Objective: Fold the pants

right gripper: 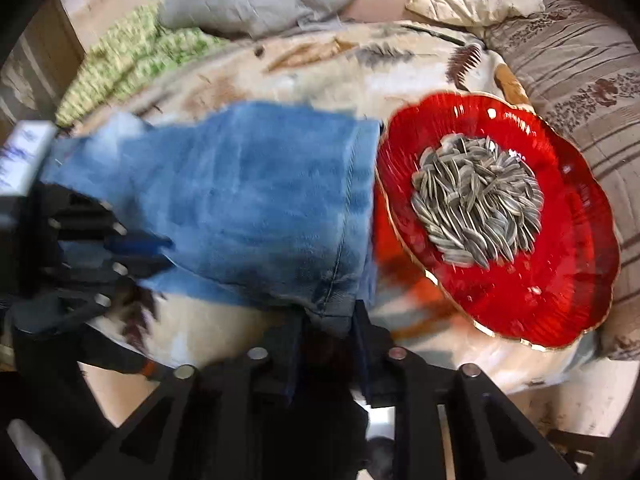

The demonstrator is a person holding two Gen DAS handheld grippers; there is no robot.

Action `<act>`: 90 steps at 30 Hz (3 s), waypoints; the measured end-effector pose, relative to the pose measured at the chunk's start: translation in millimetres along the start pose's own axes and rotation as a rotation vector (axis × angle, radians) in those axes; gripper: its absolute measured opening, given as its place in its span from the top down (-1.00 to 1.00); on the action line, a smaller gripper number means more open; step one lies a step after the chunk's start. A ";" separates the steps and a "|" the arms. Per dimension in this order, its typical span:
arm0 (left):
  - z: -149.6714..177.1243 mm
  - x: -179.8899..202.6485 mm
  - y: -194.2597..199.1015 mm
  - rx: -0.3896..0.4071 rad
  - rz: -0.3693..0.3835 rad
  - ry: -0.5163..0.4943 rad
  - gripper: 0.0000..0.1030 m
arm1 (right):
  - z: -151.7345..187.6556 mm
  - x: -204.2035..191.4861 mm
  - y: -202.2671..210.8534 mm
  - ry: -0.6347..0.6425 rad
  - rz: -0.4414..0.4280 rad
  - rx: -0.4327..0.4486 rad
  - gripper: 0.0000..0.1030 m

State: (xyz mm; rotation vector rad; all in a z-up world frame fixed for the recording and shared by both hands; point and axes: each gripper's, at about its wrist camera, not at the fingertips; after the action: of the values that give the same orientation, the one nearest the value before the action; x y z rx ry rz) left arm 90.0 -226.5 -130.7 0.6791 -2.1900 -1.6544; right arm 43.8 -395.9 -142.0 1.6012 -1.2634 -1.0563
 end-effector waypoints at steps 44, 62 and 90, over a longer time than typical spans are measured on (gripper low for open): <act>274.4 -260.4 123.2 0.022 -0.166 0.672 0.49 | -108.1 -329.0 -54.8 0.573 -0.104 0.133 0.33; 314.8 -196.4 127.4 -0.060 -0.092 0.703 0.23 | -52.5 -322.6 -18.9 0.694 -0.265 0.098 0.71; 343.0 -231.3 109.3 -0.021 0.030 1.133 -0.84 | -29.9 -407.0 -34.3 0.948 -0.132 0.291 -0.78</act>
State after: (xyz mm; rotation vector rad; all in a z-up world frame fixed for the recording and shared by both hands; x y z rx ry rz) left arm 87.9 201.1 -115.0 1.1775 -1.3215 -0.8639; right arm 23.2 12.2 -115.3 2.0501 -0.6665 -0.0865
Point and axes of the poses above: each gripper's, at about its wrist camera, not at the fingertips, and y roughly against the way its jaws point, x to its right, z to its underside, and after that the axes turned 8 degrees about -x, right-handed
